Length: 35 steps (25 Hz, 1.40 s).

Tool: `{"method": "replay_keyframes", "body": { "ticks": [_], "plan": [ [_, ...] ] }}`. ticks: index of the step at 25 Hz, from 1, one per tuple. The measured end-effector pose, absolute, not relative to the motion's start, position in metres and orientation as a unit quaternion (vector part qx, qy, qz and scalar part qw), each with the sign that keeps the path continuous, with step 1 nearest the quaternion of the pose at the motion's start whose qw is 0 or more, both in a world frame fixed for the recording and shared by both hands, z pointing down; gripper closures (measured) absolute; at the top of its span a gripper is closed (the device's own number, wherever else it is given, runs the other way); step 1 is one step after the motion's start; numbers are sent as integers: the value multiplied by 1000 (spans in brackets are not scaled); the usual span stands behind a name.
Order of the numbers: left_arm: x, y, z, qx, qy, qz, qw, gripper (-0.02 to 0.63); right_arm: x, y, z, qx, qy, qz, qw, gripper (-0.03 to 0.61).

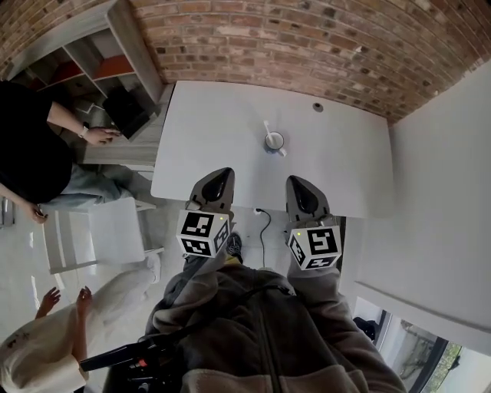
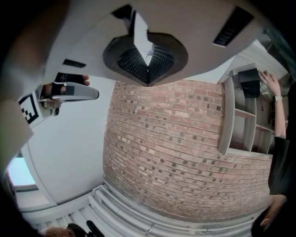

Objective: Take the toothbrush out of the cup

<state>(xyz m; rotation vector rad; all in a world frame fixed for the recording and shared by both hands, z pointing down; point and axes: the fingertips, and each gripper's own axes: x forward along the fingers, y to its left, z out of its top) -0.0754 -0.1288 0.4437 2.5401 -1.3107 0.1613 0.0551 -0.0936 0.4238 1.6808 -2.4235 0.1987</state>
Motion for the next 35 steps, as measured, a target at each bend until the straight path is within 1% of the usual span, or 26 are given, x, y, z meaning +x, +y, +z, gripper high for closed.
{"method": "replay_keyframes", "body": {
  "ticks": [8, 21, 27, 35],
  "plan": [
    [-82, -152, 467, 876, -448, 67, 164, 611, 47, -114, 444, 566, -811, 88, 119, 578],
    [-64, -177, 497, 862, -467, 96, 173, 611, 59, -143, 481, 538, -825, 119, 127, 578],
    [-53, -187, 520, 851, -476, 116, 192, 611, 75, -162, 517, 524, -825, 146, 155, 577],
    [-55, -200, 554, 832, -489, 136, 225, 611, 82, -193, 569, 503, -823, 178, 196, 577]
  ]
}}
